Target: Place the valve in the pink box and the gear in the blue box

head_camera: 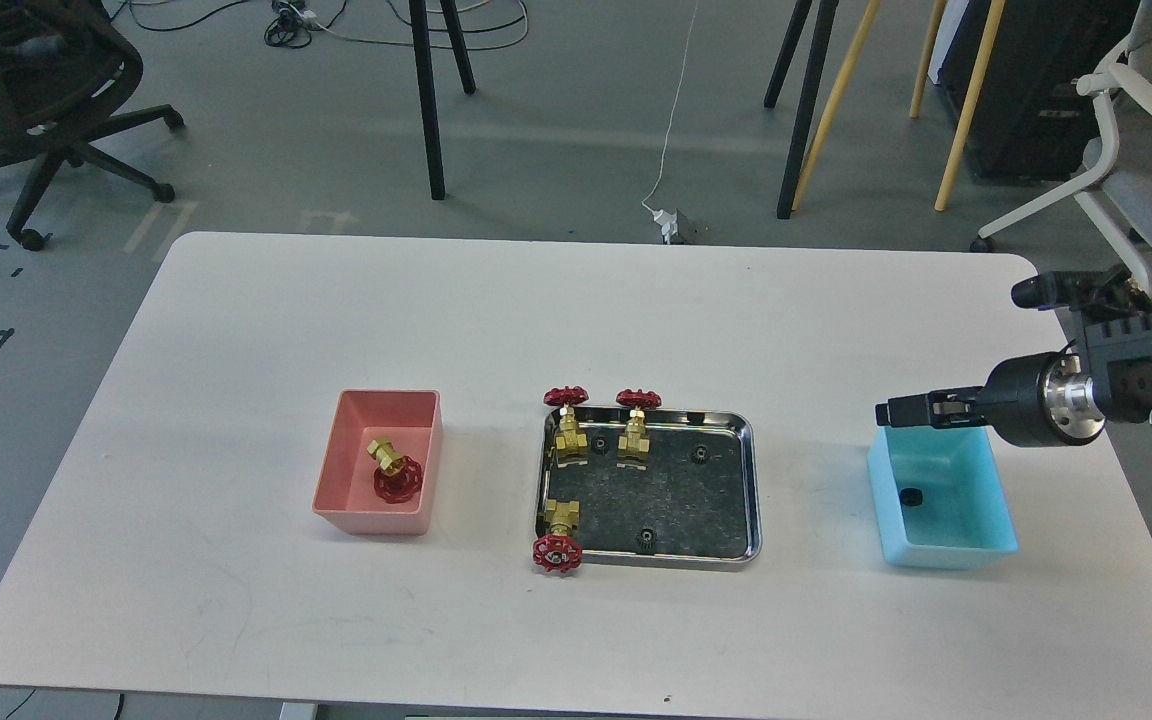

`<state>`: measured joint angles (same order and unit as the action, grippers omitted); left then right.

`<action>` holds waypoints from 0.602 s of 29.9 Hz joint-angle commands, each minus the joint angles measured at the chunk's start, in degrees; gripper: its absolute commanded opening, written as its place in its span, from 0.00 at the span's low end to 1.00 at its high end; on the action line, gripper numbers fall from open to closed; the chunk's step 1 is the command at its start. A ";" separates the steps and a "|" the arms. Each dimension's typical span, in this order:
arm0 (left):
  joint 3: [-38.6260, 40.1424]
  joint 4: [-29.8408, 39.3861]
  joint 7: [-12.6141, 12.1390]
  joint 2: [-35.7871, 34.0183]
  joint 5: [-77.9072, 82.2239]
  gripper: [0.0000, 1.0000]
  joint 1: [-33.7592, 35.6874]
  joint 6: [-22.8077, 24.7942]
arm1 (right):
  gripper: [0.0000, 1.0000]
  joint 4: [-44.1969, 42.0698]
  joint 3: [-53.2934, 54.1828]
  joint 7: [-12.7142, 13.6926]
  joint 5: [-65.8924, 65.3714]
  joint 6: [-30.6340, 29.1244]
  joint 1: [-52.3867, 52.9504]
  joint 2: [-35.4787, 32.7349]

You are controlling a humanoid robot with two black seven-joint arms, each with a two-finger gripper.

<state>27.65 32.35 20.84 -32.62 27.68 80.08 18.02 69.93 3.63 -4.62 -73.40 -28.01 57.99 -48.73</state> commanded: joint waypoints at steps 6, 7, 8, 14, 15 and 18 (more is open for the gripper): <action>-2.42 0.00 -9.84 0.71 0.36 0.95 -0.36 9.98 | 0.83 -6.37 20.60 0.58 13.18 0.01 1.78 3.89; -2.42 0.00 -11.42 1.67 0.36 0.95 -0.62 9.98 | 0.83 -9.26 23.50 0.58 14.50 0.01 1.78 5.55; -2.42 0.00 -12.39 2.99 0.36 0.95 -1.15 9.98 | 0.83 -12.77 26.49 0.66 15.65 0.01 1.87 7.49; -2.51 -1.23 -12.40 8.44 1.85 0.95 -3.26 9.98 | 0.83 -33.87 35.66 0.67 22.33 0.01 6.77 18.12; -2.51 -1.93 -12.40 9.32 2.46 0.95 -3.26 9.98 | 0.83 -35.99 35.75 0.75 23.64 0.01 7.92 20.05; -2.51 -5.00 -12.40 12.57 6.93 0.95 -3.26 9.98 | 0.83 -40.57 35.48 1.28 30.49 0.01 10.21 24.72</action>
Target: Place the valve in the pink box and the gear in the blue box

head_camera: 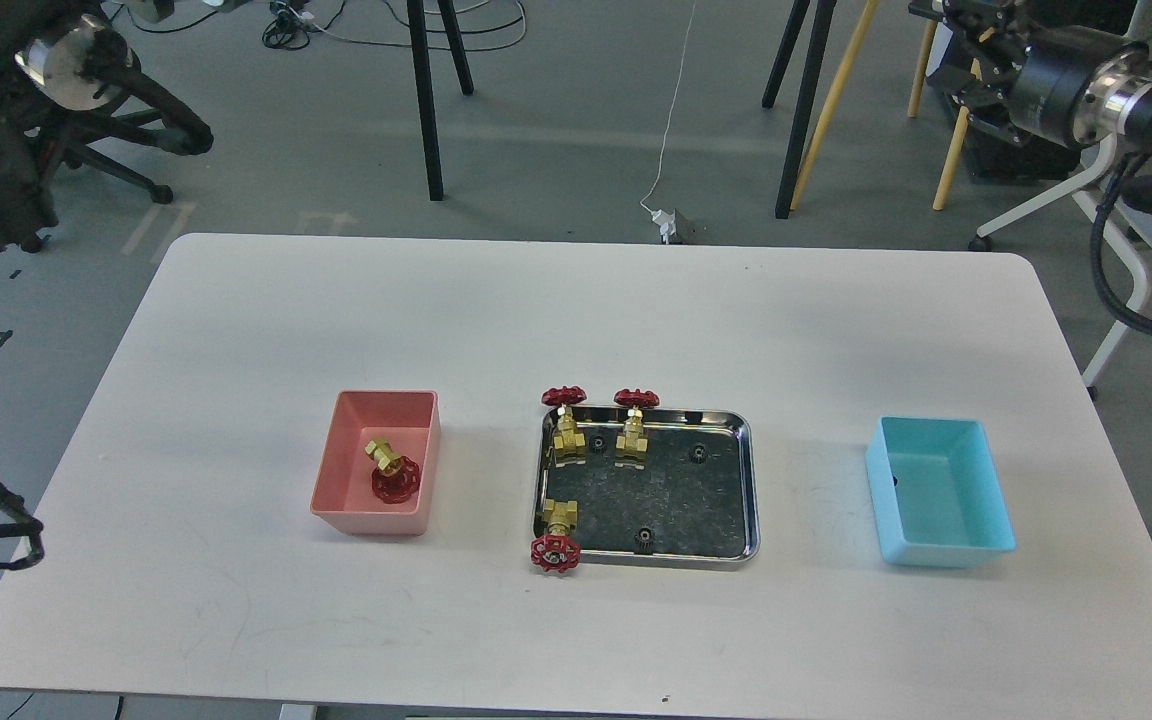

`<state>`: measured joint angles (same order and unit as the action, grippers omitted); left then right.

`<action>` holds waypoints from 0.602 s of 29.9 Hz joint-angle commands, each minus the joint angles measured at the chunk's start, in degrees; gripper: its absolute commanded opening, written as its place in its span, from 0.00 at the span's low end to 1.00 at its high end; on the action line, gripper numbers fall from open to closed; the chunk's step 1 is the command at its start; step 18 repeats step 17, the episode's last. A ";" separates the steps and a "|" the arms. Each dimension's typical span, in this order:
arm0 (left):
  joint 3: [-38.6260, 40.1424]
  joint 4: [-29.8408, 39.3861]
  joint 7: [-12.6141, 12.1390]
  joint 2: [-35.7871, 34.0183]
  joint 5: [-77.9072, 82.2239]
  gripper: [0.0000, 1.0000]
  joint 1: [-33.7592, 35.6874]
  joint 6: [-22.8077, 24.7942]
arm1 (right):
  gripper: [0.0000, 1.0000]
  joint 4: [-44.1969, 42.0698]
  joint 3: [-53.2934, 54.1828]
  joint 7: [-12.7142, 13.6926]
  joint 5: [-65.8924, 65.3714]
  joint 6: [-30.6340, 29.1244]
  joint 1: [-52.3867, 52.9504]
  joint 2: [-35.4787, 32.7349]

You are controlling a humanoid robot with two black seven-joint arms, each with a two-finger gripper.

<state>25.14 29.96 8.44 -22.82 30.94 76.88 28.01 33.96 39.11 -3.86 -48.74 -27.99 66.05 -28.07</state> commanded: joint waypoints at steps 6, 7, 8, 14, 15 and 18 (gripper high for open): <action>0.96 -7.63 0.26 7.88 6.68 0.95 0.03 -1.47 | 0.82 -9.69 -0.26 3.34 17.44 14.61 2.68 9.77; 1.23 -7.81 0.26 8.23 6.25 0.95 0.12 -1.29 | 0.82 -10.92 -0.26 3.34 18.67 16.89 3.03 11.26; 1.49 -7.81 0.17 8.32 5.28 0.95 0.12 -1.29 | 0.82 -11.98 -0.35 3.34 19.38 18.66 3.38 12.32; 0.71 -9.04 -0.27 8.49 -0.70 0.95 0.03 -1.47 | 0.96 -16.21 -0.09 3.16 20.18 24.91 5.84 16.64; 0.70 -9.48 -0.18 8.58 -0.79 0.95 0.03 -1.38 | 0.98 -15.86 -0.17 3.16 20.18 25.09 6.10 17.08; 0.62 -9.57 -0.18 8.58 -0.88 0.95 -0.06 -1.55 | 0.98 -15.24 -0.09 2.63 20.27 25.09 6.46 16.29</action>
